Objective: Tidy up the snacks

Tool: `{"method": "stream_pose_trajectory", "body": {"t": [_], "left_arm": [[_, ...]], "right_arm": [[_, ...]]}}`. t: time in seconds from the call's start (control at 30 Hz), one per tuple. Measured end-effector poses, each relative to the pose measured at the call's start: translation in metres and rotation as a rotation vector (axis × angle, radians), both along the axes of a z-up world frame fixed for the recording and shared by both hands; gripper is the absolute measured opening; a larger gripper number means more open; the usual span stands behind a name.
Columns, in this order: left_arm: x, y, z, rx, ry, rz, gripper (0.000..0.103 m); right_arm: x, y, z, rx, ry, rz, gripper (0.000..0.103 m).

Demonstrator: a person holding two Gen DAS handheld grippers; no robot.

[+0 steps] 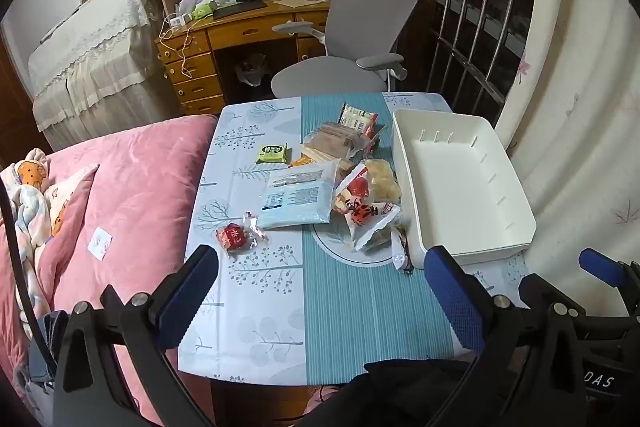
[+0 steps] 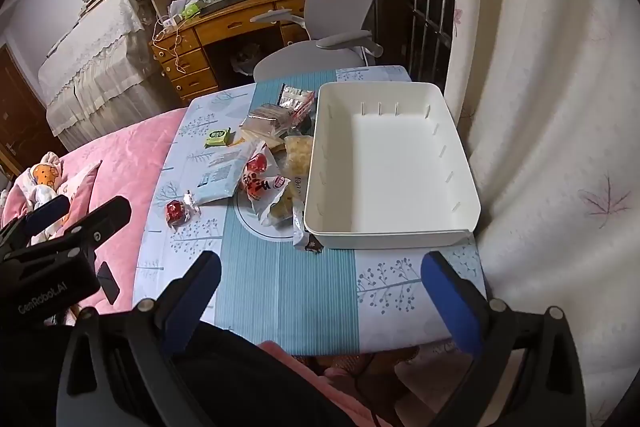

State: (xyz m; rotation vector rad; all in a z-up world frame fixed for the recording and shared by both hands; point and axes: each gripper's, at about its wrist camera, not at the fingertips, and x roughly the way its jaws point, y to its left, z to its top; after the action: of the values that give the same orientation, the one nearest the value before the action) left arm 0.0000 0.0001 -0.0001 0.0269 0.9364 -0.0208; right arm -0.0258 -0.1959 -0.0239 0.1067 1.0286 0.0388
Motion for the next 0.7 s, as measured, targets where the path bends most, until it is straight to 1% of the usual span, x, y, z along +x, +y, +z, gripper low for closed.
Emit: {"method": "stream_pose_trajectory", "body": {"t": [0.13,0.17,0.53,0.6,0.7], "left_arm": [[-0.0003,0.0001,0.0004,0.001,0.0,0.001,0.102],[-0.0005,0.0001,0.0005,0.001,0.0,0.001,0.102],[0.0001,0.0,-0.0002,0.0,0.005,0.001,0.102],[0.0001,0.0001,-0.0001,-0.001,0.005,0.0,0.102],[0.0001,0.0001,-0.0003,-0.001,0.006,0.002,0.102]], "right_arm": [[0.0002,-0.0001,0.0033,-0.002,0.0,-0.005,0.1],[0.0006,-0.0011,-0.0022,-0.003,0.001,-0.006,0.1],[-0.0021,-0.0017,-0.0053,-0.003,0.003,-0.003,0.1],[0.0001,-0.002,-0.0018,-0.001,0.009,-0.005,0.1],[0.0001,-0.0017,-0.006,0.001,0.01,-0.004,0.1]]}}
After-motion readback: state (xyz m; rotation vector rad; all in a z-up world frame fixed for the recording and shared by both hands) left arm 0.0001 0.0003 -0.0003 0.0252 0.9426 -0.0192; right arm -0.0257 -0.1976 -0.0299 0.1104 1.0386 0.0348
